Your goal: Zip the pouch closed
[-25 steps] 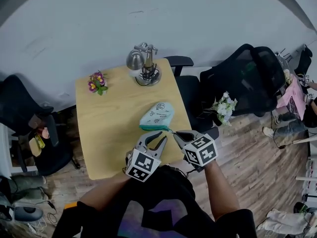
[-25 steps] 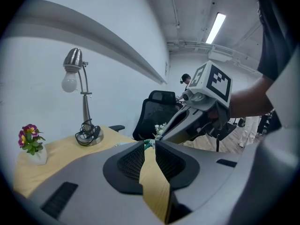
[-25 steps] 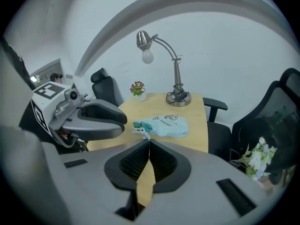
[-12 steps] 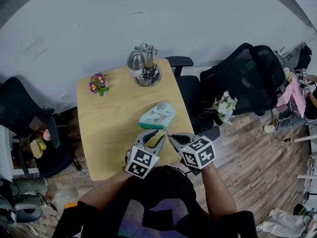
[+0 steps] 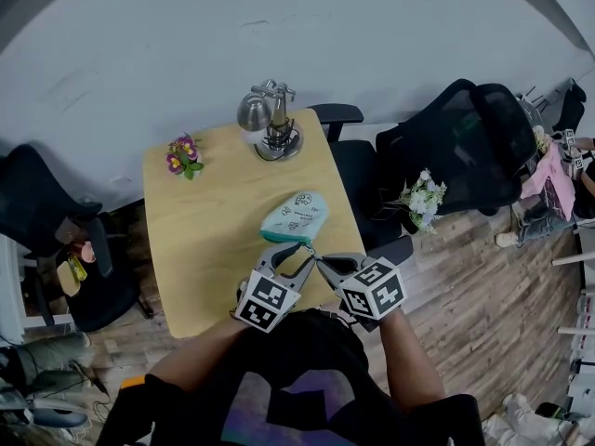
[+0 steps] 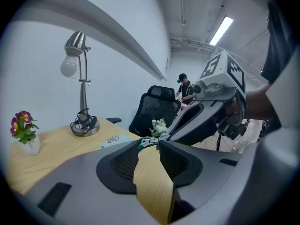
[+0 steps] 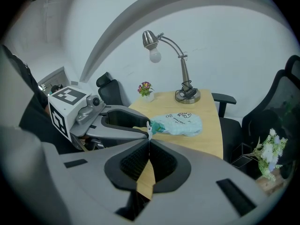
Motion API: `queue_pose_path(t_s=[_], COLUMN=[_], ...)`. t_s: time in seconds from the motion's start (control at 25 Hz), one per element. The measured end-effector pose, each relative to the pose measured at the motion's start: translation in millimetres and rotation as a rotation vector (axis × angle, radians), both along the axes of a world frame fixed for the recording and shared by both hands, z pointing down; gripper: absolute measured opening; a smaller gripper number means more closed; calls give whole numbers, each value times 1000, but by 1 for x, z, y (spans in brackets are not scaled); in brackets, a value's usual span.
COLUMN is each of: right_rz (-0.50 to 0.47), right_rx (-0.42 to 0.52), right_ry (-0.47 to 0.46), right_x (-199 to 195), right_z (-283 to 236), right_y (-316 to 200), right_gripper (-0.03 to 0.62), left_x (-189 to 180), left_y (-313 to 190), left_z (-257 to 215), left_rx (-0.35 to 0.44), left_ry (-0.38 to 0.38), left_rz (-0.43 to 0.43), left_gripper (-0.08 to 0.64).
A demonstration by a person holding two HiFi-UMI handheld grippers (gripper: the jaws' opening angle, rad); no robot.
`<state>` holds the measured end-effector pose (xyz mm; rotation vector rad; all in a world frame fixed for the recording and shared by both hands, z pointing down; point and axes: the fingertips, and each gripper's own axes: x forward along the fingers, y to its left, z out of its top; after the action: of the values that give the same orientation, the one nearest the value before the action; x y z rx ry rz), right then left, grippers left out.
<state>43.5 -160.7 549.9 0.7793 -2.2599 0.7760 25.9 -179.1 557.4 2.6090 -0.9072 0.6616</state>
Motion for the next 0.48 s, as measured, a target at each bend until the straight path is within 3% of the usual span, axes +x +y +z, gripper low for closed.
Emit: queue_pose_path(t_s=[0.36,0.48], right_rz=[9,14], right_rx=[-8,-10], right_ry=[6,19], right_x=[8,12], right_z=[3,6], right_y=[5,6], right_gripper=[20,20], left_x=[12,12], left_y=[8,8], left_z=[-3,-5], left_rx=[20,31], left_ry=[-8,-4], left_rz=[43,42], left_gripper=[127,96])
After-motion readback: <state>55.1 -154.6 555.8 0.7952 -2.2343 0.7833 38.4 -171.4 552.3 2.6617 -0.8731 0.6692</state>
